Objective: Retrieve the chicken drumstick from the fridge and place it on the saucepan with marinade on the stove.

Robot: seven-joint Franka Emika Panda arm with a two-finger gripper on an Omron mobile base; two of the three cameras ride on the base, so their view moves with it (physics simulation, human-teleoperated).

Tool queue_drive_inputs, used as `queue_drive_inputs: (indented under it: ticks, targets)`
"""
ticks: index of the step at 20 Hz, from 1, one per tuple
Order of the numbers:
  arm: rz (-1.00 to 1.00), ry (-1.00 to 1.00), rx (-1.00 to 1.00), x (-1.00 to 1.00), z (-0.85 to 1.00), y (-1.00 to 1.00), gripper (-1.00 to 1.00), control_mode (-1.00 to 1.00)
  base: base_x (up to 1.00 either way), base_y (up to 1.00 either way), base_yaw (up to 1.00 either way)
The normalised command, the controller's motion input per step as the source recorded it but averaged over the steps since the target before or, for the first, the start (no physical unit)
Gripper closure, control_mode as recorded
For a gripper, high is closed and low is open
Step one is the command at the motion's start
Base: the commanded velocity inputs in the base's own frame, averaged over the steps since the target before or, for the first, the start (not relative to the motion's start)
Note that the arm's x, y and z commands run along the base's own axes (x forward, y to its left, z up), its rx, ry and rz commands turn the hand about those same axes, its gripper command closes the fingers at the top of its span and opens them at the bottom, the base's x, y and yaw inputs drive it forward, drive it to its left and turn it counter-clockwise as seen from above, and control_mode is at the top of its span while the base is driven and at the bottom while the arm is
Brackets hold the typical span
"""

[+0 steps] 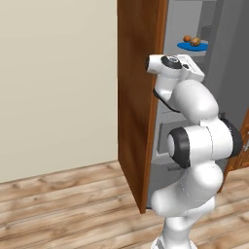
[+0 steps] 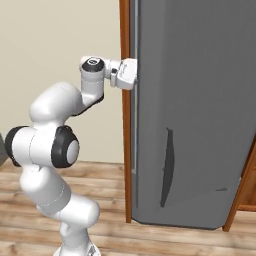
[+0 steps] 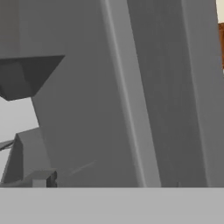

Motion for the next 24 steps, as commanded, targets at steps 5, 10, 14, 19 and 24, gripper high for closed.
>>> queue_drive_inputs:
  ticks: [5, 10, 14, 19, 24]
  targets:
    - [-0.24, 0.00, 0.00, -0.37, 0.00, -0.66, -1.00, -1.00, 0.00, 0.00, 0.00]
    - [-0.28, 0.00, 0.00, -0.59, 0.00, -0.78, -1.00, -1.00, 0.00, 0.00, 0.00]
    - [-0.28, 0.00, 0.00, -0.63, 0.00, -0.85, -1.00, -1.00, 0.00, 0.00, 0.00]
    - [-0.25, 0.00, 0.00, -0.64, 0.00, -0.93, -1.00, -1.00, 0.00, 0.00, 0.00]
    - [-0.18, 0.00, 0.00, -0.55, 0.00, -0.88, -1.00, -1.00, 0.00, 0.00, 0.00]
